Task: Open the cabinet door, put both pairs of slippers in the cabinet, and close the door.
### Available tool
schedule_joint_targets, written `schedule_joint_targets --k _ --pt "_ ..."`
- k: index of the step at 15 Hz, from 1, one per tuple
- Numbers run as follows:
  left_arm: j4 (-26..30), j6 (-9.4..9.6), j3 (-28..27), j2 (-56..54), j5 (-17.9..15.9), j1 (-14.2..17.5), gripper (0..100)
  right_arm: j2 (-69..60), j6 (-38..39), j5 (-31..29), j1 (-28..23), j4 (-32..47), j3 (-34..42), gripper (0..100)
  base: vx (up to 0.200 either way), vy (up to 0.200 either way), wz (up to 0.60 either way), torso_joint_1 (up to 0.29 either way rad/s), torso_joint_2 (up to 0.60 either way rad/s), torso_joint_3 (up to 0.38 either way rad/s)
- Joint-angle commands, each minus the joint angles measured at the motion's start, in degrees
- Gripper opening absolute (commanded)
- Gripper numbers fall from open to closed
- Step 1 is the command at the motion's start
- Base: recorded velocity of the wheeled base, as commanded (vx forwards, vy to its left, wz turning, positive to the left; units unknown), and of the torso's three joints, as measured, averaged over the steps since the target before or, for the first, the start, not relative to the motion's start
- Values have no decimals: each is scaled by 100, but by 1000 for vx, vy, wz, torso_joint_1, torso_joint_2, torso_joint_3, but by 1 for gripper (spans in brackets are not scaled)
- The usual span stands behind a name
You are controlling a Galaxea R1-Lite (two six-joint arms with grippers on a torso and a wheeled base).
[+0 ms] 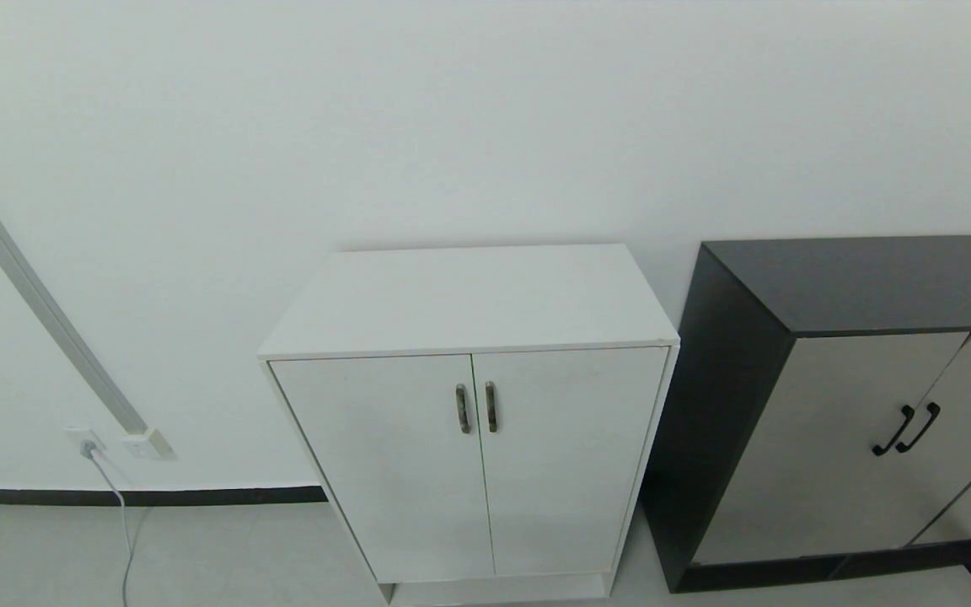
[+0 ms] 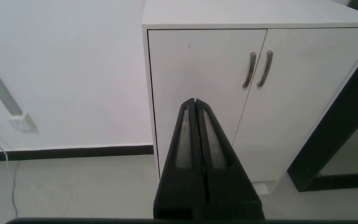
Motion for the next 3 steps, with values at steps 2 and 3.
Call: schedule_joint_targets --k 2,3 --pt "-1 -4 1 7 2 1 0 10 -18 10 0 2 0 0 0 0 0 0 0 0" --pt "-1 -4 1 7 2 1 0 10 -27 10 0 2 0 0 0 0 0 0 0 0"
